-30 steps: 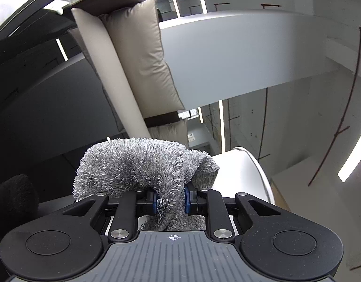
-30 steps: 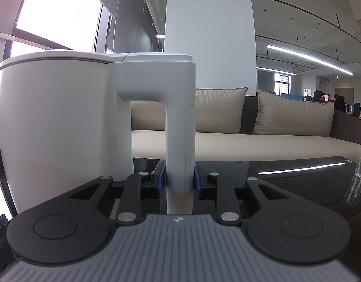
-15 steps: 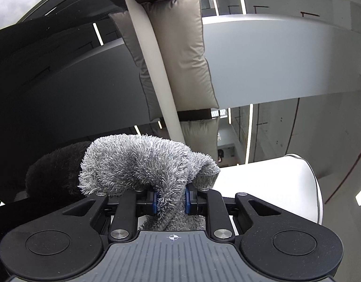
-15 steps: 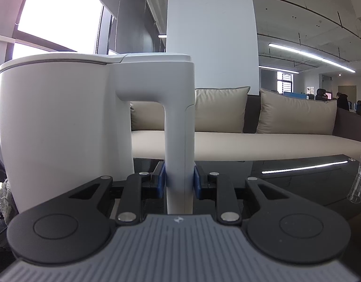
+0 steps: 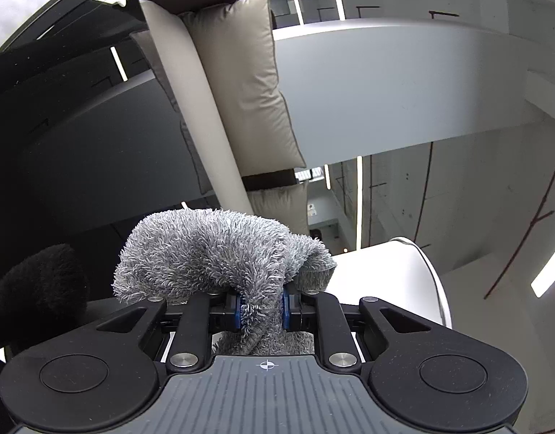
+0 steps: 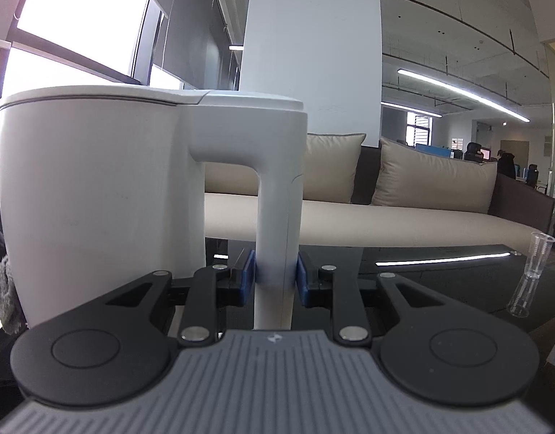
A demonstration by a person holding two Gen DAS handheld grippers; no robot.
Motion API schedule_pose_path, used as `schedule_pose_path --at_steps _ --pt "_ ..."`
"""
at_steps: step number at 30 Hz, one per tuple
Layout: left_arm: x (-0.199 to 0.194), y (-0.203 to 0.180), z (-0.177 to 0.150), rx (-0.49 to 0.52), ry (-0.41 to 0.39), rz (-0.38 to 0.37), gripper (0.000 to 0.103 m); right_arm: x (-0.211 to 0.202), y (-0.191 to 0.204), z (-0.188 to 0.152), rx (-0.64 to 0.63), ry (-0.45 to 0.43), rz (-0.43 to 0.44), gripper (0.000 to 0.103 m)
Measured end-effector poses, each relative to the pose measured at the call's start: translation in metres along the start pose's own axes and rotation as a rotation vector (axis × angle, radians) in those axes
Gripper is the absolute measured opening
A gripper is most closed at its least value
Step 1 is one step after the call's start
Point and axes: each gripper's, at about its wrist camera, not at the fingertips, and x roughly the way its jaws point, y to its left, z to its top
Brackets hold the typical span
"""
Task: Clean container
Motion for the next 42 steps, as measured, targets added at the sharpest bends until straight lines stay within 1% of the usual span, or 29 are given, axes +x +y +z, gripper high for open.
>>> schedule_pose_path --at_steps 3,6,10,17,23,28,34,37,40,42 --pt "0.002 -0.005 0.002 0.008 -0.004 -0.034 0.016 -0.007 -0.001 0.001 0.017 0.006 -0.002 0.025" --pt "0.002 -0.009 0.001 0.019 -0.007 -0.051 0.016 -0.008 -0.004 0.001 0.039 0.02 0.006 0.025" --pt "0.004 -0.013 -0.001 0.032 -0.004 -0.051 0.016 -0.002 -0.009 -0.002 0.082 0.043 0.029 0.024" --pt "0.0 -0.014 -0.007 0.036 0.019 -0.062 0.016 0.012 -0.013 -0.003 0.069 0.04 0.042 0.024" --pt "-0.007 -0.007 -0.011 0.014 0.05 -0.078 0.018 0.025 -0.023 -0.005 0.07 0.02 0.092 0.024" --pt "-0.006 0.002 -0.015 0.0 0.069 -0.042 0.018 0.031 -0.03 -0.007 0.07 -0.004 0.133 0.024" --pt "-0.003 0.008 -0.018 0.026 0.087 0.063 0.018 0.041 -0.031 -0.006 0.043 -0.02 0.138 0.025" --pt "-0.003 0.008 -0.016 0.041 0.083 0.093 0.018 0.042 -0.033 -0.006 0.041 -0.024 0.142 0.025" --pt "-0.002 0.006 -0.014 0.056 0.074 0.109 0.017 0.042 -0.034 -0.002 0.059 -0.004 0.135 0.025" --pt "-0.003 0.004 -0.013 0.063 0.071 0.116 0.017 0.039 -0.035 0.001 0.093 0.023 0.126 0.025"
